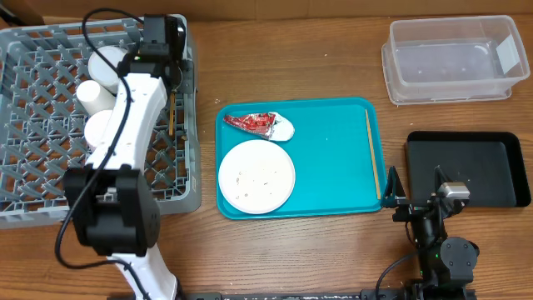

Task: Sort waste into correct bins and load items into the dishwasher
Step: 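Carry the chopstick over the rack and lower it in, then move the left gripper back to the second chopstick on the tray edge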

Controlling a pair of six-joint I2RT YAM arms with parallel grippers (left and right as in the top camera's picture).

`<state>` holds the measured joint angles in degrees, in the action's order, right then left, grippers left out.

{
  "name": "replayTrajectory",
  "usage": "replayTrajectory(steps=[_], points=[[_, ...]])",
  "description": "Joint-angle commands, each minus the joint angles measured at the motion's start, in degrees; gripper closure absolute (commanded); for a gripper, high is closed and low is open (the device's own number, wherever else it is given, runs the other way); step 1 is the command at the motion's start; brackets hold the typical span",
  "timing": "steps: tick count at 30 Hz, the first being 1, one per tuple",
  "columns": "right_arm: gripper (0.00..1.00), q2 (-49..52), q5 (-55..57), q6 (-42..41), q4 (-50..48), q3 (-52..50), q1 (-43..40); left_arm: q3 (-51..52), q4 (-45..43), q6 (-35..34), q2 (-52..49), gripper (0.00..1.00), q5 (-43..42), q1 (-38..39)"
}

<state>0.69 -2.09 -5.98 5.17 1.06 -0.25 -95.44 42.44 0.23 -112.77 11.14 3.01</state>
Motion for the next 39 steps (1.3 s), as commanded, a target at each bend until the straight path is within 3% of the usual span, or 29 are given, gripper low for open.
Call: replayTrajectory(steps=[1, 4, 6, 7, 8, 9, 14, 22, 28, 32, 36, 39], points=[[0.0, -0.13, 0.52, -0.2, -0.35, -0.59, 0.2, 0.15, -0.37, 2.14, -2.4, 0.96, 2.73, -1.46], [0.0, -0.13, 0.52, -0.2, -0.35, -0.59, 0.2, 0.15, -0.52, 1.84, -3.39, 0.96, 2.32, -2.62], [0.0, -0.13, 0.52, -0.2, -0.35, -0.59, 0.2, 0.15, -0.55, 0.79, -3.39, 0.9, 2.32, -3.06], [0.0, -0.13, 0.52, -0.2, -0.37, -0.59, 0.2, 0.15, -0.55, 0.52, -3.39, 0.68, 2.32, -3.21], [0.0, -0.13, 0.52, -0.2, -0.37, -0.59, 0.2, 0.15, -0.52, 0.07, -3.39, 0.29, 2.32, -3.34], [0.0, -0.13, 0.52, -0.2, -0.35, -0.59, 0.2, 0.15, -0.55, -0.59, -3.39, 0.0, 2.32, -3.39], [0.0, -0.13, 0.52, -0.2, -0.35, -0.59, 0.2, -0.09, -0.66, -0.74, -3.26, 0.0, -1.6, -3.3], [0.0, -0.13, 0.52, -0.2, -0.35, -0.59, 0.2, -0.35, 0.44, -6.14, 1.57, 0.0, -18.45, -3.3], [0.0, -0.13, 0.52, -0.2, -0.35, -0.59, 0.2, -0.35, 2.25, -20.9, 8.2, 0.0, -45.66, -3.28], [0.0, -0.13, 0.52, -0.2, -0.35, -0.59, 0.2, -0.35, 1.84, -25.86, 8.83, 0.0, -63.6, -1.57], [0.0, -0.13, 0.52, -0.2, -0.37, -0.59, 0.2, -0.35, 1.68, -26.23, 8.63, 0.0, -62.79, 4.7], [0.0, -0.13, 0.52, -0.2, -0.37, -0.59, 0.2, -0.35, 1.66, -29.99, 8.63, 0.0, -51.63, 12.31]])
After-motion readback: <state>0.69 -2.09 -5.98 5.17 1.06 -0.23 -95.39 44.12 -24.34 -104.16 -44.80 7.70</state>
